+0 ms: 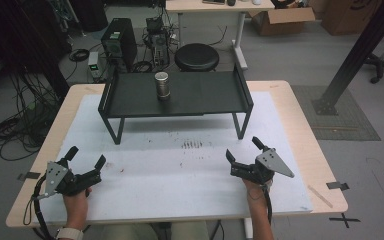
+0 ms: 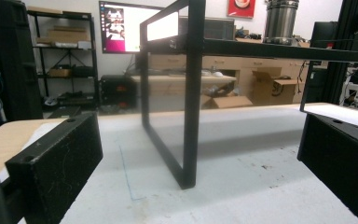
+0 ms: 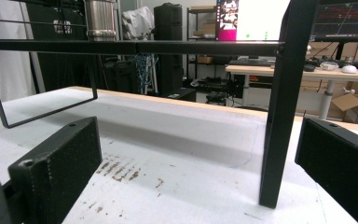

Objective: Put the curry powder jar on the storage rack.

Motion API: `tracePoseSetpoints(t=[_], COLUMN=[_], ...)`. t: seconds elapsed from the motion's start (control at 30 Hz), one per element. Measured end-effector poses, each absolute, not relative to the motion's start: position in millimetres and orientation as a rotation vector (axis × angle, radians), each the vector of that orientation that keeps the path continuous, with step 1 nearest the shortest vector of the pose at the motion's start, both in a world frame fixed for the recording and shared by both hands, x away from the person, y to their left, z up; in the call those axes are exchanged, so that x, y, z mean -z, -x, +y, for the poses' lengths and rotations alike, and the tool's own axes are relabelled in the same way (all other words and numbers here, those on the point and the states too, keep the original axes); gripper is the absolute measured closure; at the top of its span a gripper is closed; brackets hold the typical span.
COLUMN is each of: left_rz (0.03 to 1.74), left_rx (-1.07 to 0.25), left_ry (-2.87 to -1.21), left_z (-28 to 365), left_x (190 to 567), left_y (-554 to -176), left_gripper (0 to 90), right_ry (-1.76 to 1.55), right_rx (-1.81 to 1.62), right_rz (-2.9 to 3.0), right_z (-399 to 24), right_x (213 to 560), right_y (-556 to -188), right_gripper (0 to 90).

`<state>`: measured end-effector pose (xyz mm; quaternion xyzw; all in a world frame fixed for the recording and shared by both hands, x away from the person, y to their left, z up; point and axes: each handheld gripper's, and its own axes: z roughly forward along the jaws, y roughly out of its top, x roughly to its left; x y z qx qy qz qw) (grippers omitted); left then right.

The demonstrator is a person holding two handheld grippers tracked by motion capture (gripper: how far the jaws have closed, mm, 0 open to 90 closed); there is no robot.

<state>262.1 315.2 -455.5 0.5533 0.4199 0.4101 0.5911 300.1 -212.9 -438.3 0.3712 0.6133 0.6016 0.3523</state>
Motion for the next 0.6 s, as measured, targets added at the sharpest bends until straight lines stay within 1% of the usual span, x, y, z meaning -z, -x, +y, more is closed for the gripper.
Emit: tracePoseSetpoints(t=[0.6], left_rz=[0.978], left_rx=[-0.955], left_ry=[-1.291], left_z=[314.9], left_x=[455.4], left_y=[-262.2], left_gripper=[0.2], right_ry=[-0.969], right_rx=[-1.544], right_rz=[1.562], right_z=[-215.5], right_x=[453.3], right_y=[-294.2], right_gripper=[0.3])
